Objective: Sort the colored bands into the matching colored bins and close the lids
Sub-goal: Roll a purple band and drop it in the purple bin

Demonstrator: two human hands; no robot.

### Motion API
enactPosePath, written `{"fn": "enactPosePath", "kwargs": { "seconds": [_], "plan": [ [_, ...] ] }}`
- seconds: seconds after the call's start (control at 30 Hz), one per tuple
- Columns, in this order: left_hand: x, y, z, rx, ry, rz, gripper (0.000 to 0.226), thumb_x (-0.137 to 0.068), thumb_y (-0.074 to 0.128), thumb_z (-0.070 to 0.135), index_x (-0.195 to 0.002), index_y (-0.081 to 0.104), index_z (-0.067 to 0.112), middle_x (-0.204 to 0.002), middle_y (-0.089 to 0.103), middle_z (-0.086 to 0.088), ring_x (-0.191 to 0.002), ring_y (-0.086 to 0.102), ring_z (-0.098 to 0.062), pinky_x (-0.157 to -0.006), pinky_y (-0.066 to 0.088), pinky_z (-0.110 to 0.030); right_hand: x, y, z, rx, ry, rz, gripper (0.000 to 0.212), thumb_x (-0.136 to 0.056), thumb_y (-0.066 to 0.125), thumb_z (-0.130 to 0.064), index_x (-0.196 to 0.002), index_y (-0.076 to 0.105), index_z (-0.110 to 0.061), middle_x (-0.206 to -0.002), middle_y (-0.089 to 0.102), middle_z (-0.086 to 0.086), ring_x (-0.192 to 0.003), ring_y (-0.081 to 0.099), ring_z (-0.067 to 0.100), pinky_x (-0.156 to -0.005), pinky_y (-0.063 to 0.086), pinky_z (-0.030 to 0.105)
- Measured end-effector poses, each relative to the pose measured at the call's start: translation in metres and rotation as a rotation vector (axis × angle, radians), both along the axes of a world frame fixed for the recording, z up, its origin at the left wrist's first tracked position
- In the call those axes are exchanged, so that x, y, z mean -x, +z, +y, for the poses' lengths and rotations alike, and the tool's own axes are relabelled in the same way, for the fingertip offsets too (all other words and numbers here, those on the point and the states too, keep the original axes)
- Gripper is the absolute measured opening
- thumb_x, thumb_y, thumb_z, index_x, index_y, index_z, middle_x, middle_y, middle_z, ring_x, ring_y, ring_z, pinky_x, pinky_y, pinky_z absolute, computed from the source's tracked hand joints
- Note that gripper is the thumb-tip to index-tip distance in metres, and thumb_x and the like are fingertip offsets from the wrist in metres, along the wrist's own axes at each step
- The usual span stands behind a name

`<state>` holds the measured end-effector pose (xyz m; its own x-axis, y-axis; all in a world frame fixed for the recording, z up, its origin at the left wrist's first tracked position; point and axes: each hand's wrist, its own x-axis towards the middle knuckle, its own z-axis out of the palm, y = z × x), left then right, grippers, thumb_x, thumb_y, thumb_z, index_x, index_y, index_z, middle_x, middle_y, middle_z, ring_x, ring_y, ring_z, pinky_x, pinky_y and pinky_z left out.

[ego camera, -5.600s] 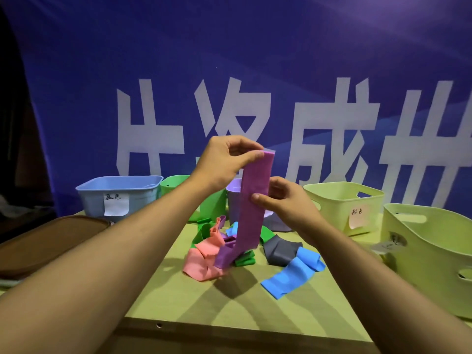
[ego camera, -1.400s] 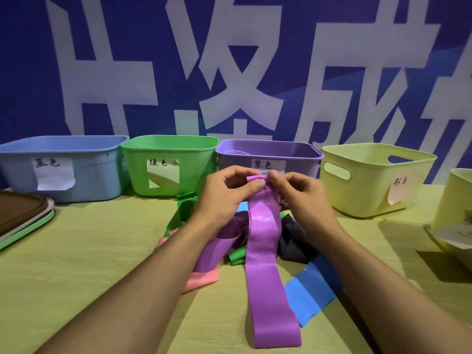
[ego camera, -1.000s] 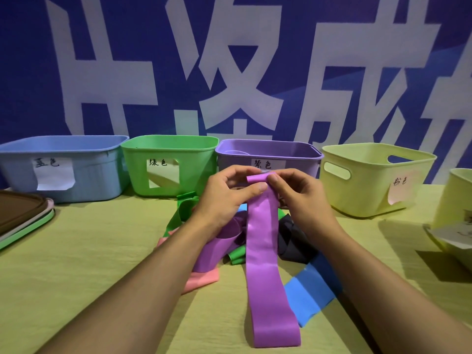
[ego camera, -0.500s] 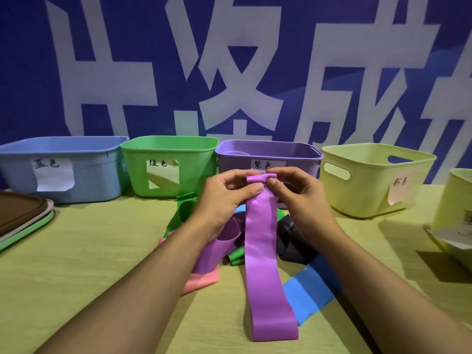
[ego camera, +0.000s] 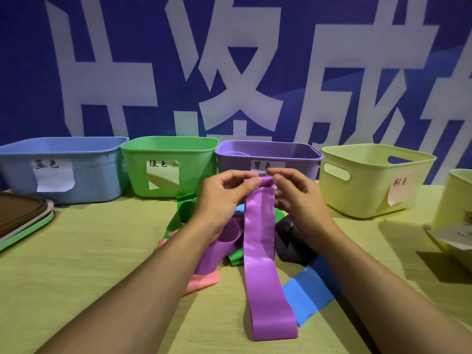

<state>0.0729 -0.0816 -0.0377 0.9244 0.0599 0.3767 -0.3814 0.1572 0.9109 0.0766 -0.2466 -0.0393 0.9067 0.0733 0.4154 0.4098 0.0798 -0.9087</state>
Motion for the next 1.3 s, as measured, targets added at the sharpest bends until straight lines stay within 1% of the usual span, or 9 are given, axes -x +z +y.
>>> {"fn": "enactPosePath", "kwargs": {
  "seconds": [0.1,0.2,0.4,0.6,0.77,0.9,1.03,1.17,1.3],
  "plan": [
    [0.001,0.000,0.000,-0.011,0.005,-0.022,0.013,-0.085,0.080,0.009,-0.087,0.082,0.022,-0.100,0.079,-0.010,-0.102,0.075,-0.030,-0.095,0.058,-0.044,0.005,0.003,0.002,0.049,-0.019,0.128,0.043,-0.100,0.055,-0.050,-0.101,0.075,-0.012,-0.085,0.076,0.006,-0.074,0.069,0.019,-0.061,0.054,0.028],
    [0.001,0.000,-0.001,-0.025,0.016,-0.033,0.014,-0.085,0.079,0.006,-0.091,0.079,0.020,-0.097,0.080,-0.008,-0.094,0.075,-0.020,-0.089,0.059,-0.037,0.010,0.006,0.005,0.098,-0.030,0.180,0.053,-0.096,0.055,-0.060,-0.084,0.076,-0.013,-0.070,0.070,0.004,-0.064,0.065,0.017,-0.054,0.051,0.026],
    [-0.002,-0.002,-0.001,-0.050,0.007,-0.040,0.015,-0.083,0.080,0.003,-0.094,0.078,0.014,-0.096,0.080,-0.007,-0.092,0.075,-0.017,-0.087,0.058,-0.031,0.014,0.008,0.006,0.055,-0.025,0.150,0.042,-0.098,0.061,-0.050,-0.080,0.077,-0.015,-0.061,0.068,-0.002,-0.054,0.060,0.011,-0.047,0.046,0.021],
    [-0.004,-0.003,0.000,-0.087,0.003,-0.059,0.019,-0.081,0.081,-0.002,-0.094,0.077,0.012,-0.097,0.080,-0.008,-0.094,0.075,-0.018,-0.089,0.059,-0.030,0.011,0.005,0.004,0.109,-0.039,0.118,0.039,-0.097,0.063,-0.047,-0.090,0.079,-0.013,-0.070,0.073,-0.001,-0.066,0.066,0.012,-0.057,0.054,0.025],
    [-0.004,-0.003,-0.001,-0.081,-0.005,-0.052,0.022,-0.079,0.081,-0.005,-0.094,0.077,0.010,-0.097,0.080,-0.007,-0.092,0.075,-0.014,-0.087,0.057,-0.026,0.004,-0.001,0.003,0.173,-0.052,0.070,0.034,-0.098,0.065,-0.042,-0.082,0.076,-0.015,-0.078,0.073,0.007,-0.075,0.066,0.017,-0.065,0.057,0.036],
    [-0.005,-0.003,0.000,-0.088,-0.012,-0.045,0.028,-0.077,0.082,-0.005,-0.098,0.075,0.013,-0.102,0.079,-0.009,-0.097,0.074,-0.017,-0.090,0.058,-0.029,0.002,-0.002,0.003,0.161,-0.046,0.050,0.027,-0.100,0.064,-0.036,-0.086,0.076,-0.016,-0.073,0.072,-0.002,-0.071,0.066,0.012,-0.060,0.055,0.030],
    [-0.003,-0.003,-0.001,-0.032,-0.014,0.040,0.028,-0.077,0.085,0.030,-0.100,0.076,0.017,-0.100,0.079,-0.009,-0.095,0.075,-0.024,-0.086,0.060,-0.035,0.000,-0.003,0.002,0.148,-0.026,0.017,0.021,-0.100,0.064,-0.030,-0.095,0.076,-0.014,-0.084,0.077,0.003,-0.076,0.068,0.013,-0.061,0.054,0.027],
    [-0.006,-0.007,0.001,-0.165,0.045,0.133,0.062,-0.068,0.078,0.074,-0.088,0.079,0.015,-0.085,0.078,-0.009,-0.078,0.071,-0.026,-0.078,0.053,-0.041,-0.001,-0.003,0.001,0.180,-0.014,-0.043,0.017,-0.100,0.065,-0.024,-0.104,0.076,-0.012,-0.094,0.078,0.005,-0.085,0.072,0.015,-0.070,0.058,0.027],
    [-0.006,-0.008,0.001,-0.206,0.088,0.092,0.042,-0.076,0.081,0.060,-0.079,0.080,0.019,-0.067,0.070,0.000,-0.066,0.057,-0.016,-0.070,0.044,-0.038,-0.001,-0.004,0.001,0.192,-0.019,-0.062,0.015,-0.099,0.066,-0.021,-0.105,0.075,-0.011,-0.093,0.079,0.003,-0.084,0.072,0.011,-0.069,0.057,0.023]
  ]
}}
